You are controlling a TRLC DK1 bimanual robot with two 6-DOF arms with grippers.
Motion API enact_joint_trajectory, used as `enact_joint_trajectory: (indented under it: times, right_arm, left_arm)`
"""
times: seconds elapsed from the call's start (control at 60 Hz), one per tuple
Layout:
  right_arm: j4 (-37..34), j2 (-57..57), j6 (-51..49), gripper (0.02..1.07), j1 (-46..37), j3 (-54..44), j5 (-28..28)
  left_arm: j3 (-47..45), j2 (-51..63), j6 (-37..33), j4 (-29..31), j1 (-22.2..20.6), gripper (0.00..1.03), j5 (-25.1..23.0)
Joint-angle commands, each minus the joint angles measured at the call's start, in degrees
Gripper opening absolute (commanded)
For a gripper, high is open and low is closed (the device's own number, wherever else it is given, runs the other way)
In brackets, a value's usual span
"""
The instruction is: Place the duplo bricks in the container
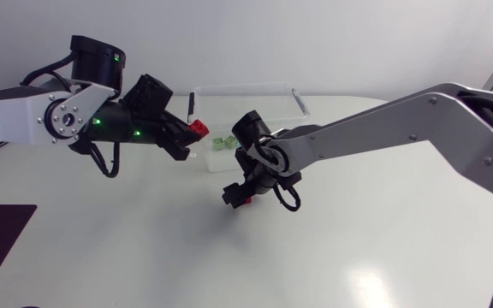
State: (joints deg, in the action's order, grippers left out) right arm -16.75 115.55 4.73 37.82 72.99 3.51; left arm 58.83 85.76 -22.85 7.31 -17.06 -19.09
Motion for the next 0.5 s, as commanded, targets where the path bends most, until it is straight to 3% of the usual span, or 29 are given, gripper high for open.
enact_joint_trajectory:
  times: [0.0,0.3,0.483]
  right_arm:
    - [-1.09,1.7,1.6,0.93,0.41,1.8,0.53]
    - [-7.42,3.37,1.51,0.93,0.06,6.11,0.27]
    - [-15.24,6.62,1.51,0.88,-1.35,12.09,-1.75]
  left_arm:
    - [2.78,-0.15,2.29,-1.25,0.98,0.29,-0.51]
    - [8.32,3.45,5.54,-3.27,3.26,0.29,-0.42]
    - [8.85,3.45,5.54,-2.3,4.05,0.29,-0.68]
